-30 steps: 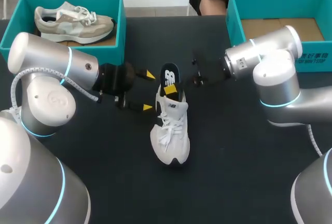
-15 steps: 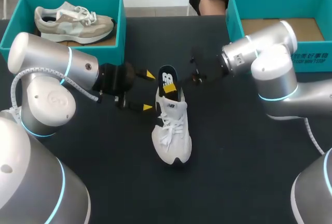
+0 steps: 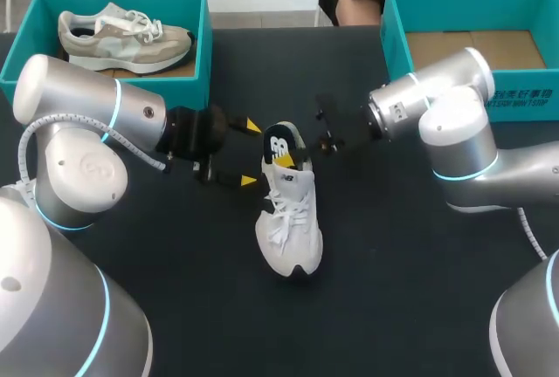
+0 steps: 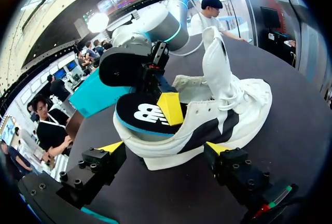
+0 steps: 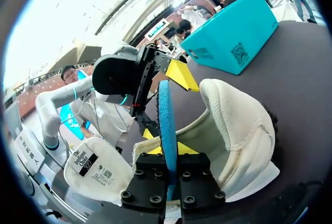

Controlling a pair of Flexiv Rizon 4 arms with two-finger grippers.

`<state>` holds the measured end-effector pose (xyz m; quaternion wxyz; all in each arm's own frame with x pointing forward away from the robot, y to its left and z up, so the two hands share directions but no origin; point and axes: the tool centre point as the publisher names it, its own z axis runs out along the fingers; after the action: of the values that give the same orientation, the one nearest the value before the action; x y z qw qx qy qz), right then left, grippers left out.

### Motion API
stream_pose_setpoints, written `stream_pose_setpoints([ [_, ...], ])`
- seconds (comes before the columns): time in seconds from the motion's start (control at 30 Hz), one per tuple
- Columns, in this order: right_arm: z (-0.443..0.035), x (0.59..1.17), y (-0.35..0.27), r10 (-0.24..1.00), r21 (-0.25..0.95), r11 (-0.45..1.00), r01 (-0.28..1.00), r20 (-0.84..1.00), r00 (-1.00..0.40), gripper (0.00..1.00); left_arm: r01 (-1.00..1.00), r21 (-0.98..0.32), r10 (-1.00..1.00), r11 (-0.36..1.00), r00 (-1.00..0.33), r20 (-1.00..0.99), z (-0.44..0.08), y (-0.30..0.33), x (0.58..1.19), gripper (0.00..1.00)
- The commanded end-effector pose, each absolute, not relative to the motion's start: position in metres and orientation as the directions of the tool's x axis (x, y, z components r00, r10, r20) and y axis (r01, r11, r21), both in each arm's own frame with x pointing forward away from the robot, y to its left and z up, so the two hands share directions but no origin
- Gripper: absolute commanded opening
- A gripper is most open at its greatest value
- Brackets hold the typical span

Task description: Take the shoe out of the shoebox, open the shoe tongue, remove and reinsert the insole, then place the shoe into the shoebox

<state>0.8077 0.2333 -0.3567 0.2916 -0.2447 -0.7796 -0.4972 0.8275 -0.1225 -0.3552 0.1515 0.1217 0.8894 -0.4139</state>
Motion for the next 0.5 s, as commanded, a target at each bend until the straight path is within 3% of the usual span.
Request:
stream_pose_setpoints([
  [0.03,-0.348,0.808,0.233,0.107,0.641,0.389,0.662,0.682,-0.723,0.25,0.341,-0.697,0.091,0.631,-0.925,-0.37,-0.356,-0.124,0.828,1.0],
  [0.5,-0.328,0.831,0.237,0.1,0.688,0.409,0.599,0.618,-0.779,0.28,0.341,-0.697,0.091,0.631,-0.925,-0.37,-0.356,-0.124,0.828,1.0],
])
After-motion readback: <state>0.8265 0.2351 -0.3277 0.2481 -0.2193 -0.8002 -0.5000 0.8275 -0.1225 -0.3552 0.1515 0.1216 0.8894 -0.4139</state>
